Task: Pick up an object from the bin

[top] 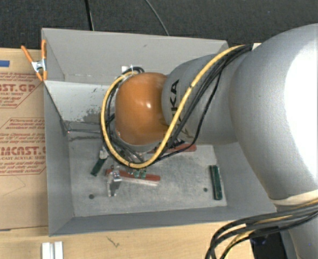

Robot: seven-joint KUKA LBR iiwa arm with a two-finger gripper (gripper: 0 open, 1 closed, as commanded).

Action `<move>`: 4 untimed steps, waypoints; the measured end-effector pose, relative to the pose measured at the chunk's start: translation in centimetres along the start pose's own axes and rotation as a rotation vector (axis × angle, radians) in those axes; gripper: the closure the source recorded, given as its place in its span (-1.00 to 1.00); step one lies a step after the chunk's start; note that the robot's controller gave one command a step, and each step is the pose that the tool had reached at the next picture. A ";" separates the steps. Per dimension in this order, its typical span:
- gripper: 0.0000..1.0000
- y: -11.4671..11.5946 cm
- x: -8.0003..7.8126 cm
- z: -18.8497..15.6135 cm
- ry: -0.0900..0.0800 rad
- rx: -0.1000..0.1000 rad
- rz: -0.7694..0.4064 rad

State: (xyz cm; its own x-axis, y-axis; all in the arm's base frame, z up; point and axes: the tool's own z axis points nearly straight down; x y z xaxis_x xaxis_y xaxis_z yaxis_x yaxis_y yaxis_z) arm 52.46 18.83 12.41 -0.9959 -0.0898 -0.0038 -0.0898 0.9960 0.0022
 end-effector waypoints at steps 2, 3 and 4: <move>-1.00 -1.4 -2.1 4.6 -0.007 -0.002 -0.164; 1.00 -1.5 -2.3 4.7 -0.015 -0.001 -0.162; -1.00 -1.4 -1.9 5.0 -0.003 -0.002 -0.164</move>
Offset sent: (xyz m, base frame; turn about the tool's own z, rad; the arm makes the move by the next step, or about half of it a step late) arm 0.0000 0.0000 0.0000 0.0000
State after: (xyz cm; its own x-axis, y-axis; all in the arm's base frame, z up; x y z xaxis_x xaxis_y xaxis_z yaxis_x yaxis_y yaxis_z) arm 54.50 17.61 7.43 -0.9680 -0.2510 -0.0077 -0.2510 0.9680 0.0029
